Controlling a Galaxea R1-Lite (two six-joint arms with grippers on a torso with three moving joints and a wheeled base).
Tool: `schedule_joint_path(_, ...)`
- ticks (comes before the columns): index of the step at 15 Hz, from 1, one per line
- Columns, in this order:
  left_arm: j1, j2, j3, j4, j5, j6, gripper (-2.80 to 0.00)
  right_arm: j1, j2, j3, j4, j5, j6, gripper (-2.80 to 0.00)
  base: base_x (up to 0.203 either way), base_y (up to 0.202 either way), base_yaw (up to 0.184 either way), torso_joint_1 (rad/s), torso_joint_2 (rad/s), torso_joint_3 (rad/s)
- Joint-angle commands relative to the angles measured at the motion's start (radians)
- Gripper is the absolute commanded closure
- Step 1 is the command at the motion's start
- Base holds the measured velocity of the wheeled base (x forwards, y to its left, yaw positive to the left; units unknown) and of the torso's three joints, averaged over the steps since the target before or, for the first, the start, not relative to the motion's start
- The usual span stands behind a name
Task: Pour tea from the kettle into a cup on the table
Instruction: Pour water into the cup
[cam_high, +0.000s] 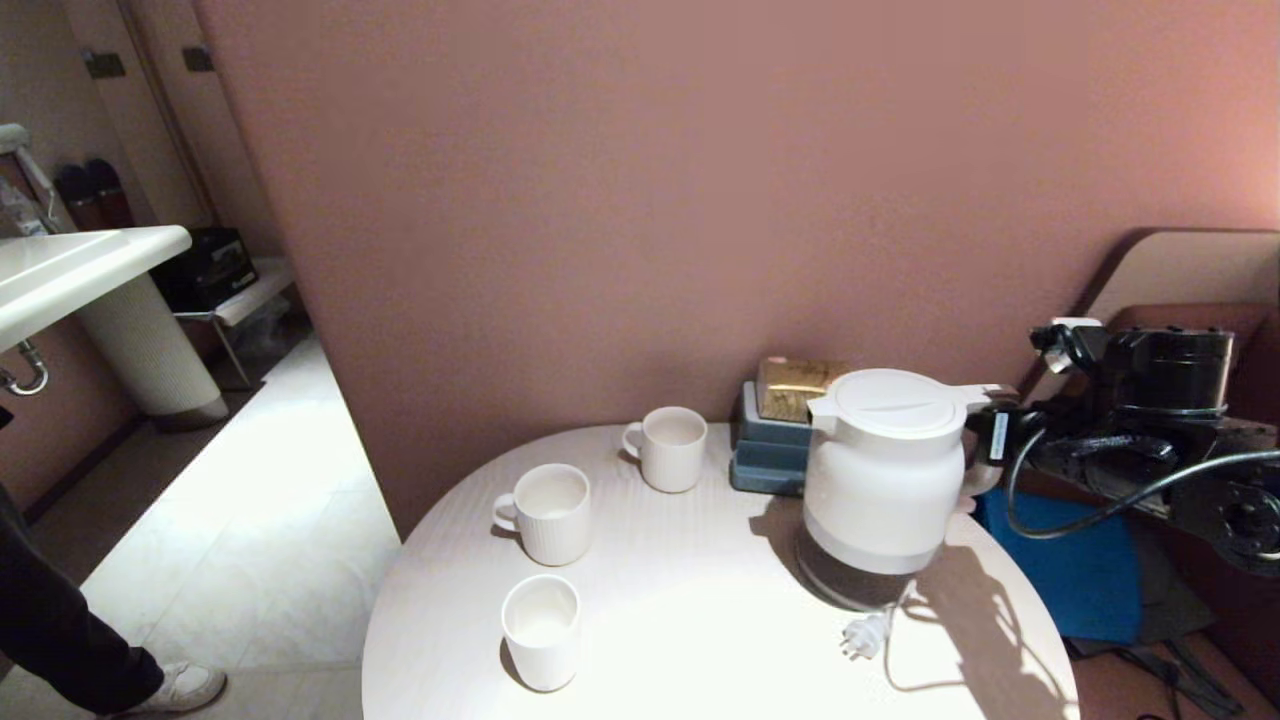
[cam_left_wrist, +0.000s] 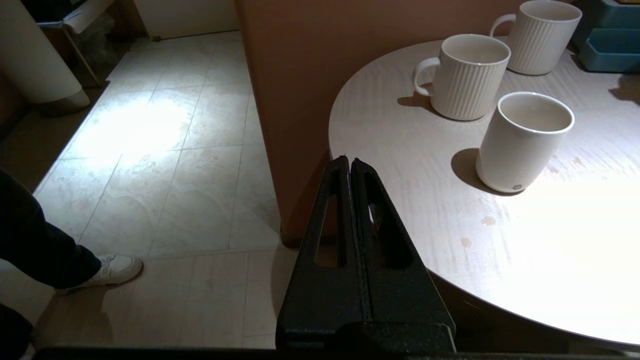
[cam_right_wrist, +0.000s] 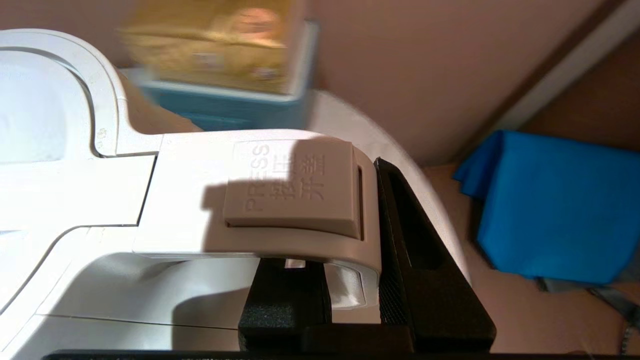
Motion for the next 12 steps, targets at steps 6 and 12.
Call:
schedule_joint_path(6, 0.000, 0.002, 0.000, 0.000, 0.000, 0.000, 0.00, 0.231, -0.219, 0.062, 0.135, -0.099, 0.026, 0.00, 0.000, 0.000, 0.000, 0.000, 0.00, 0.000)
schedule_joint_path(12, 0.000, 0.002, 0.000, 0.000, 0.000, 0.000, 0.00, 0.454, -0.222, 0.134, 0.132, -0.245, 0.078, 0.00, 0.000, 0.000, 0.000, 0.000, 0.00, 0.000)
